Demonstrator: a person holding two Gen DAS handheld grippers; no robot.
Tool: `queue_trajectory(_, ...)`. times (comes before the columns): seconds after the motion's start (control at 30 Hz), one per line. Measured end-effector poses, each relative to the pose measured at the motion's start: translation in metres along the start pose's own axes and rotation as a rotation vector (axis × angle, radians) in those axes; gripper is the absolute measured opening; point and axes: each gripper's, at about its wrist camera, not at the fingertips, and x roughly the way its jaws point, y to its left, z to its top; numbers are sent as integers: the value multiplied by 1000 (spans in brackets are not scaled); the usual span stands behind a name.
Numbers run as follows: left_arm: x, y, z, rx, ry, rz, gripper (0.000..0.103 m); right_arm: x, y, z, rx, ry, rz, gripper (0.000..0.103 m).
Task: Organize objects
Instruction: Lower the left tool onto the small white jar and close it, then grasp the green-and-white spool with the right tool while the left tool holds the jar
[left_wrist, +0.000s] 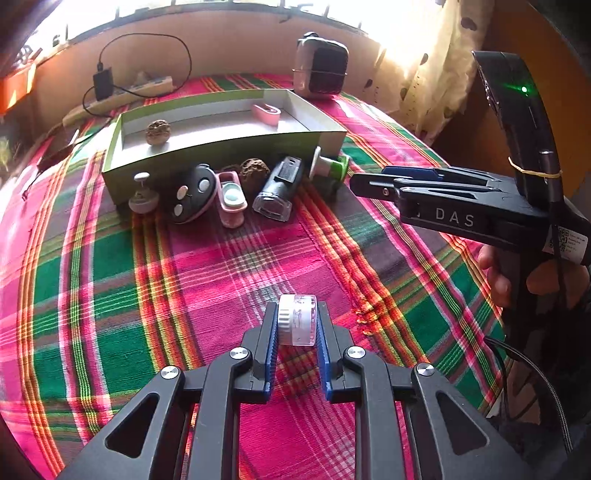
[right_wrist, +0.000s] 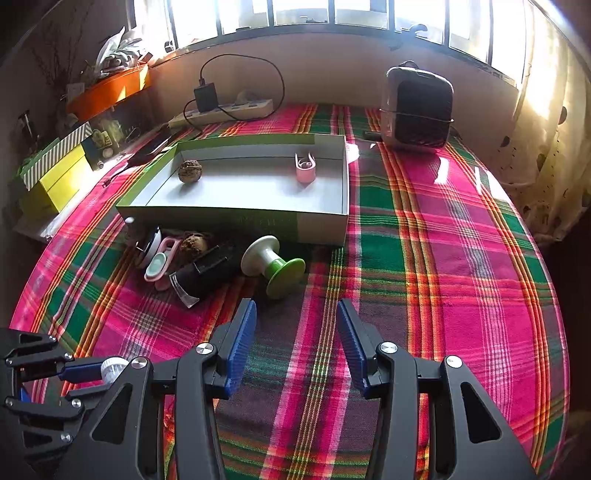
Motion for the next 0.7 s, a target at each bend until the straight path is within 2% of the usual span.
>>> queue_trajectory(0.23,0,21,6,-56,-16,35,17,12,2,9,-18,1,23,47)
queue_trajectory(0.6,3,37,12,-101,-27,36,18,31,10,21,-102,26,37,47)
queue_trajectory(0.7,3,37,13,-100,-28,41,18,36,10,22,-114,32,46,54)
